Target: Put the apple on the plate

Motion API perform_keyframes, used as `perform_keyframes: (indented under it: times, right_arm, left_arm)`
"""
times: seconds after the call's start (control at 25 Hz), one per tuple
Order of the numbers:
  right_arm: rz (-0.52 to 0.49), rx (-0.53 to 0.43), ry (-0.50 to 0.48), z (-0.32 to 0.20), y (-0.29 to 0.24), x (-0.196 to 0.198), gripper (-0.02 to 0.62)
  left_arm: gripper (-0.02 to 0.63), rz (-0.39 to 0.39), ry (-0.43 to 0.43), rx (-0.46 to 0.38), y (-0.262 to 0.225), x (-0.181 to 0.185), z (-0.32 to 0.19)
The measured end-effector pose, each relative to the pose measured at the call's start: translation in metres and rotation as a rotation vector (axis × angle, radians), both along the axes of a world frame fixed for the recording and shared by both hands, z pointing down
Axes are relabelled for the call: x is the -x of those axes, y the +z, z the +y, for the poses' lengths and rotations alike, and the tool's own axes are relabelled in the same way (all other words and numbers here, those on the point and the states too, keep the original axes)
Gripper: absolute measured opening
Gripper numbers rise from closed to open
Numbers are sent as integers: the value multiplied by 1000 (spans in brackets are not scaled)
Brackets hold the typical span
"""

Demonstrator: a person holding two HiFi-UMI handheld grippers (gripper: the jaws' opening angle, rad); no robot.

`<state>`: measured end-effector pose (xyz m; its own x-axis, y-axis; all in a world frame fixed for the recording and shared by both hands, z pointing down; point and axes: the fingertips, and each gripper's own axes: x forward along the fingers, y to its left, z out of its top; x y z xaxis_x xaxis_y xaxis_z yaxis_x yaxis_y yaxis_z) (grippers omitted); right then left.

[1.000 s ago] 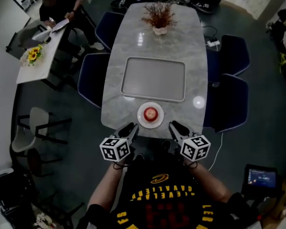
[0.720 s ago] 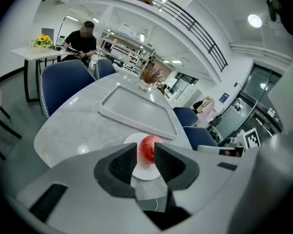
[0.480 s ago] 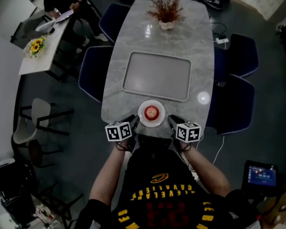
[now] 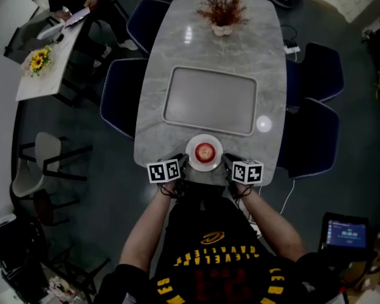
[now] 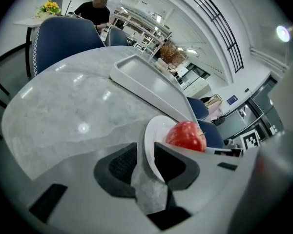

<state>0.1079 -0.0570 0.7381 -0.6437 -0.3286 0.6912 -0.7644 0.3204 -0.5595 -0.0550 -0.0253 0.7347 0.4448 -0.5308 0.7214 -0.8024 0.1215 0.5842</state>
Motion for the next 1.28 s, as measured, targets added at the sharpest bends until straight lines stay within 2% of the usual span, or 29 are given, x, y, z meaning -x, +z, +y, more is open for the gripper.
perform_keyframes:
  times: [0.16,0.56,0.72,1.04,1.28]
  right_arm:
    - [-6,32,33,0,4,3,55]
    - [-107,148,110,17,7,10,38]
    - [-132,153,137,19,2,8,38]
    - [-224,153,189,25,-26,10,31]
    - [-308,146,224,26,-57,12,29]
  left_arm:
    - [100,28,11,4,2,-7,-4]
    - [97,107,12,29,6,-6,-3]
    - [54,113,4,28,5,-5,0]
    - [52,157,10,-26,-19,-1,4]
    - [41,250,-21,-79,-58,4,4]
